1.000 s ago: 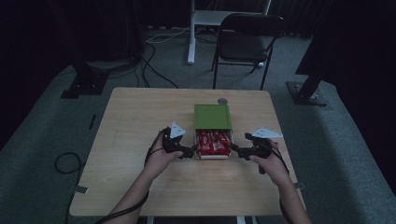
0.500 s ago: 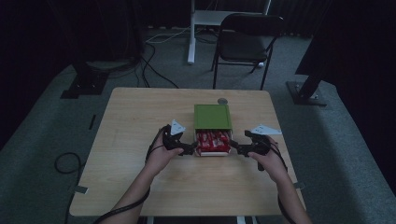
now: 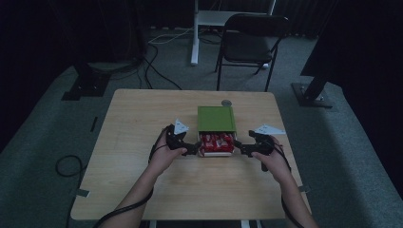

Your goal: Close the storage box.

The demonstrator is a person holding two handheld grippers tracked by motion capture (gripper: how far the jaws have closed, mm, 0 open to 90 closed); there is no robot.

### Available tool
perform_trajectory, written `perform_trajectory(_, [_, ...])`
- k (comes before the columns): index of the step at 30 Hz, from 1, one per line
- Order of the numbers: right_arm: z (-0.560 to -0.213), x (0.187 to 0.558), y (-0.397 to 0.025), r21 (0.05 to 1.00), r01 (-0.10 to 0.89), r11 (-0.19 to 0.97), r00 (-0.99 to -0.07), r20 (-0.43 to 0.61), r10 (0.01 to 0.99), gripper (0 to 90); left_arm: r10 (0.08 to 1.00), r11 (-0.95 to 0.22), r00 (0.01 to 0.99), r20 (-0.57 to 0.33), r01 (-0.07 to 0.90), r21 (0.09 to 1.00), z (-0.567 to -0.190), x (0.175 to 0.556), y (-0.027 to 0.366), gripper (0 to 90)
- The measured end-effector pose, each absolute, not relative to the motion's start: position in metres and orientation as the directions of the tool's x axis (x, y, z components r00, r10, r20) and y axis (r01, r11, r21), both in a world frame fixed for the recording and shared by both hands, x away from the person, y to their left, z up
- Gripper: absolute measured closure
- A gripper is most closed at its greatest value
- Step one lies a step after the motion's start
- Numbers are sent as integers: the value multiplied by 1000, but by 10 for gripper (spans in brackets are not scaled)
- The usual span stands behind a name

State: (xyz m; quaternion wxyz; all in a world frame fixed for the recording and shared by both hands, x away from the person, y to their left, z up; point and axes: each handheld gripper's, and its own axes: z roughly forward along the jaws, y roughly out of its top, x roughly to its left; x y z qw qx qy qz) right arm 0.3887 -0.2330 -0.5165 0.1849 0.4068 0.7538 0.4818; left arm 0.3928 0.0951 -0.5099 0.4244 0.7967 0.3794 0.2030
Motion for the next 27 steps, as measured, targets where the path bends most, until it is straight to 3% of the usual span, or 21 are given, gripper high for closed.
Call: perform_trajectory(27, [-516,398,-230,880,434,194,-577,106,810,126,782,-359,623,14,432,827,-510,404,94,30])
